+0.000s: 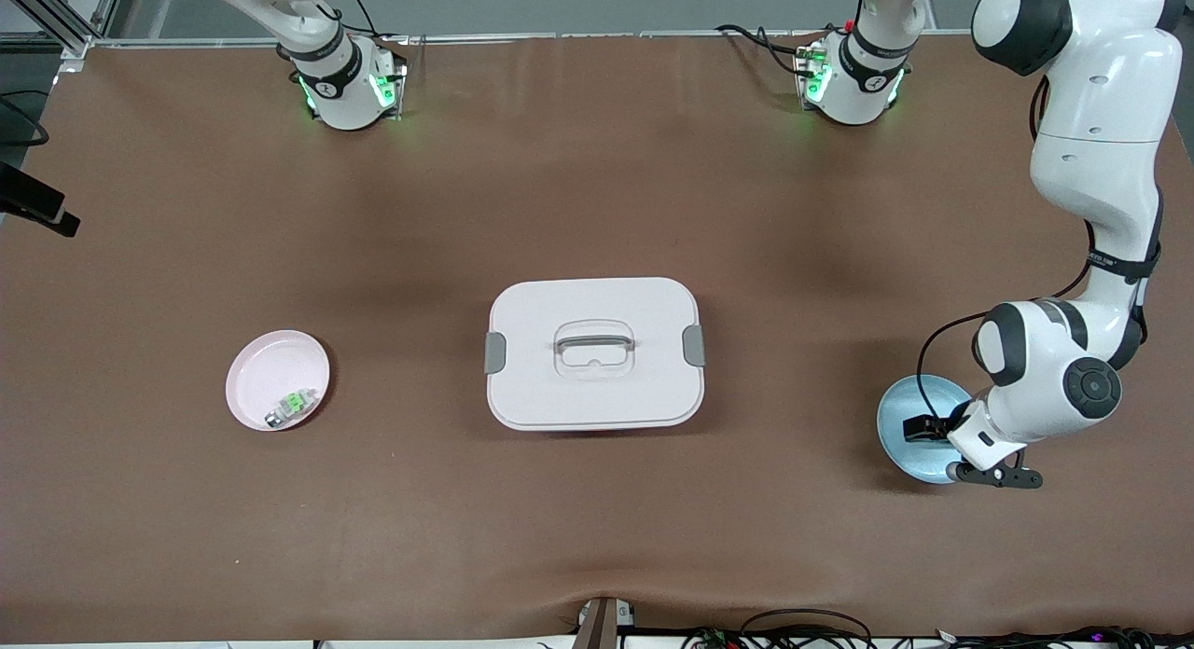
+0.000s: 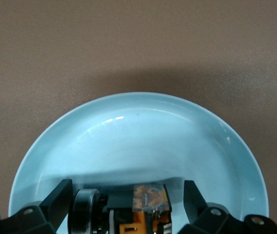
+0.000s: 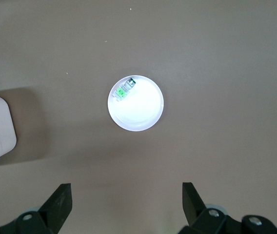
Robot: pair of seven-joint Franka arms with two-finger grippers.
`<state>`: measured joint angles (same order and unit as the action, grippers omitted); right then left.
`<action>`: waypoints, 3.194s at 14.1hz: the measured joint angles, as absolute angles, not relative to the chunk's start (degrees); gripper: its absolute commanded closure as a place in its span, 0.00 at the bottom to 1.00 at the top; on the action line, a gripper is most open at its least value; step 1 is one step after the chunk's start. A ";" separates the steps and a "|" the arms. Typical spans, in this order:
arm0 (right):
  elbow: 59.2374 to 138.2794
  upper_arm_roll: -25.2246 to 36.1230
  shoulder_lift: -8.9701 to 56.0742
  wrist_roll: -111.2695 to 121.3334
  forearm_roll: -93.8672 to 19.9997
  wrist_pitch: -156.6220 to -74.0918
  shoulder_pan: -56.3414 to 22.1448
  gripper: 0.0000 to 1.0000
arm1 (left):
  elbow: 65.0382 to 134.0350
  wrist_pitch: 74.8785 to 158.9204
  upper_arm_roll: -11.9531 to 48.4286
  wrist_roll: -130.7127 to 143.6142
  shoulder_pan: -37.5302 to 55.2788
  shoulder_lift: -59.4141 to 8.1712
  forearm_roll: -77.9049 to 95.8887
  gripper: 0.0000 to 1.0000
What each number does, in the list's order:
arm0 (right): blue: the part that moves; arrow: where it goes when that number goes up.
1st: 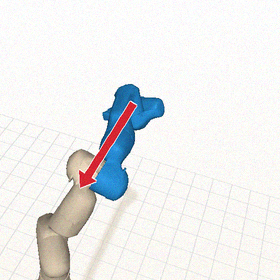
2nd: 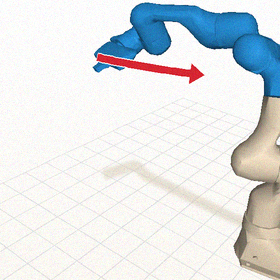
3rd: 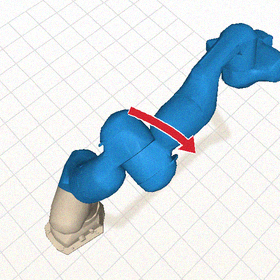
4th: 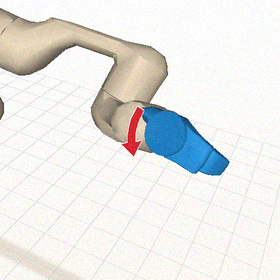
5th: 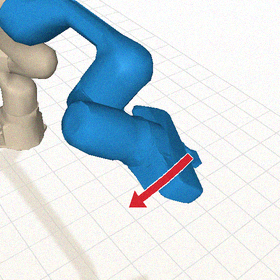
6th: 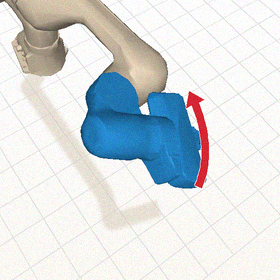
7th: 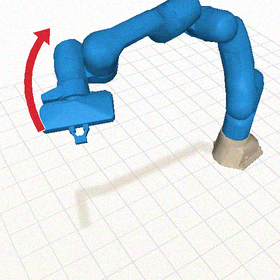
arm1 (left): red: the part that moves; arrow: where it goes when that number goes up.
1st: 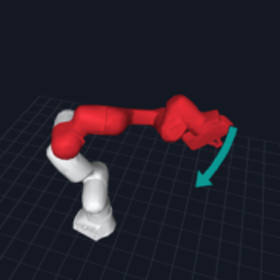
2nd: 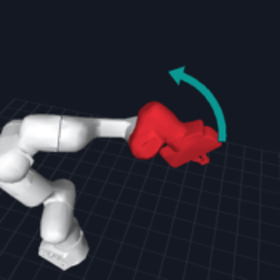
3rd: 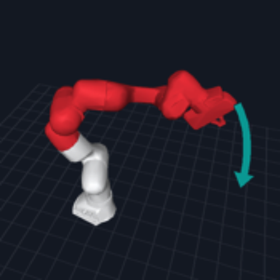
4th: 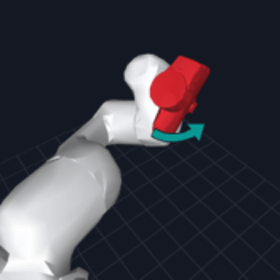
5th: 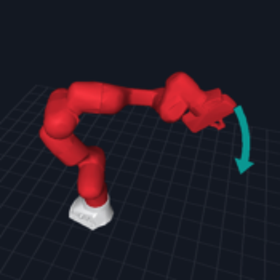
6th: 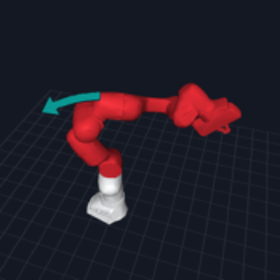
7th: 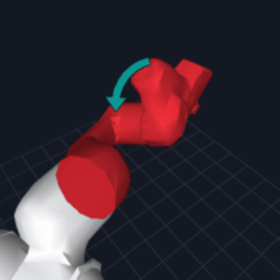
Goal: Transfer orange switch to right arm and place
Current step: 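Close the left gripper on the orange switch block, then lift the switch block and carry it above the white box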
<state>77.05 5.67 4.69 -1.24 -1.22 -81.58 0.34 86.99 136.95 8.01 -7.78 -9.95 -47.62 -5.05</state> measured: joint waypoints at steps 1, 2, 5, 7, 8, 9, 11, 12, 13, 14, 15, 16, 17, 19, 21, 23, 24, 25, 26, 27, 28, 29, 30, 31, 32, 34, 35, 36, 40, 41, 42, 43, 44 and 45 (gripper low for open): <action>77.05 5.67 4.69 -1.23 -1.22 -81.58 0.34 0.00 | 86.99 136.95 8.01 -7.78 -9.98 -47.62 -5.07 0.30; 77.05 5.67 4.69 -1.23 -1.22 -81.58 0.34 0.00 | 86.99 136.95 8.01 -7.78 -9.99 -47.61 -5.08 0.47; 77.05 5.66 4.69 -1.23 -1.22 -81.58 0.33 0.00 | 86.96 136.95 7.99 -7.78 -10.00 -47.56 -5.16 0.76; 77.05 5.66 4.69 -1.23 -1.22 -81.58 0.33 0.00 | 86.96 136.95 7.98 -7.79 -10.06 -47.28 -5.22 0.90; 77.05 5.67 4.69 -1.23 -1.22 -81.58 0.34 0.00 | 86.97 136.95 7.99 -7.79 -10.05 -47.29 -5.22 0.92; 77.05 5.66 4.69 -1.23 -1.22 -81.58 0.33 0.00 | 86.98 136.95 7.99 -7.78 -10.06 -47.29 -5.22 0.93; 77.05 5.67 4.69 -1.23 -1.22 -81.58 0.34 0.00 | 86.98 136.87 7.99 -7.78 -10.06 -47.23 -5.22 0.92; 77.05 5.67 4.69 -1.23 -1.22 -81.58 0.34 0.00 | 86.98 136.56 7.99 -7.78 -10.07 -47.05 -5.22 0.92; 77.05 5.67 4.69 -1.23 -1.22 -81.58 0.34 0.00 | 86.98 135.78 7.99 -7.77 -10.08 -46.66 -5.22 0.92; 77.05 5.67 4.69 -1.23 -1.22 -81.58 0.34 0.00 | 86.95 134.63 8.01 -7.73 -10.10 -46.08 -5.22 0.92; 77.05 5.67 4.69 -1.23 -1.22 -81.58 0.34 0.00 | 86.91 132.81 8.10 -7.30 -10.12 -45.14 -5.22 0.92; 77.05 5.67 4.69 -1.23 -1.22 -81.58 0.34 0.00 | 86.83 130.39 8.28 -6.03 -10.11 -43.89 -5.21 0.92; 77.05 5.67 4.69 -1.23 -1.22 -81.58 0.34 0.00 | 86.70 127.25 8.59 -3.89 -10.09 -42.24 -5.21 0.92; 77.05 5.67 4.69 -1.23 -1.22 -81.58 0.34 0.00 | 86.43 121.11 9.65 2.04 -10.00 -38.50 -5.17 0.91; 77.05 5.69 4.69 -1.23 -1.22 -81.58 0.34 0.00 | 86.35 116.76 11.05 9.76 -9.86 -34.89 -4.20 0.91; 77.05 5.69 4.69 -1.23 -1.22 -81.58 0.34 0.00 | 86.35 113.42 11.50 16.54 -9.71 -31.72 0.46 0.91; 77.05 5.69 4.69 -1.23 -1.22 -81.58 0.34 0.00 | 86.35 111.97 11.79 19.63 -9.71 -30.31 3.86 0.91; 77.05 5.69 4.69 -1.23 -1.22 -81.58 0.35 0.00 | 86.34 110.45 12.09 23.04 -9.69 -28.97 7.14 0.91; 77.05 5.69 4.69 -1.23 -1.22 -81.58 0.34 0.00 | 86.33 109.09 12.51 27.16 -9.69 -27.67 10.21 0.91; 77.05 5.69 4.69 -1.23 -1.22 -81.58 0.35 0.00 | 86.34 107.79 13.06 32.18 -9.68 -26.37 13.03 0.91; 77.05 5.69 4.69 -1.23 -1.22 -81.58 0.35 0.00 | 86.35 106.84 13.72 37.57 -9.66 -25.20 15.15 0.91; 77.05 5.70 4.69 -1.23 -1.22 -81.58 0.35 0.00 | 86.36 106.35 14.55 42.65 -9.66 -24.20 16.75 0.91; 77.05 5.71 4.69 -1.23 -1.22 -81.58 0.36 0.00 | 86.34 106.18 15.69 46.97 -9.66 -23.48 18.14 0.91; 77.05 5.71 4.70 -1.23 -1.22 -81.58 0.36 0.00 | 86.32 106.18 16.99 50.94 -9.65 -22.99 19.41 0.91; 77.06 5.71 4.72 -1.23 -1.22 -81.61 0.36 0.00 | 86.31 106.18 18.20 55.23 -9.61 -22.72 20.85 0.91; 77.14 5.73 5.07 -1.23 -1.20 -81.86 0.38 0.00 | 86.31 106.18 20.45 65.14 -9.55 -22.65 24.31 0.91; 77.18 5.74 5.37 -1.23 -1.20 -82.35 0.42 0.00 | 86.31 106.19 21.59 69.58 -9.50 -22.65 25.26 0.91; 77.19 5.76 5.64 -1.23 -1.20 -82.89 0.45 0.00 | 86.30 106.22 22.85 73.07 -9.47 -22.65 25.92 0.91; 77.32 5.79 7.01 -1.23 -1.09 -84.06 0.51 0.00 | 86.29 106.35 28.03 85.76 -9.20 -22.65 26.76 0.91; 77.51 5.79 7.93 -1.22 -1.09 -85.07 0.51 0.00 | 86.28 106.45 29.24 88.75 -8.96 -22.66 26.76 0.91; 77.63 5.79 9.18 -1.21 -1.06 -85.92 0.51 0.00 | 86.29 106.73 30.11 91.53 -8.35 -22.67 26.77 0.91; 77.63 5.79 10.44 -1.20 -1.03 -86.61 0.51 0.00 | 86.29 107.32 30.55 94.30 -7.24 -22.67 26.77 0.91; 77.64 5.80 11.37 -1.20 -1.03 -87.03 0.51 0.00 | 86.29 108.58 30.68 96.87 -5.80 -22.67 26.77 0.91; 77.64 5.82 11.90 -1.20 -1.03 -87.08 0.53 0.00 | 86.29 110.32 30.75 99.43 -4.28 -22.68 26.77 0.91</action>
<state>77.64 5.82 11.90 -1.20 -1.03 -87.08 0.53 86.29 110.32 30.75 99.43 -4.28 -22.68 26.77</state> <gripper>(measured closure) 0.000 0.278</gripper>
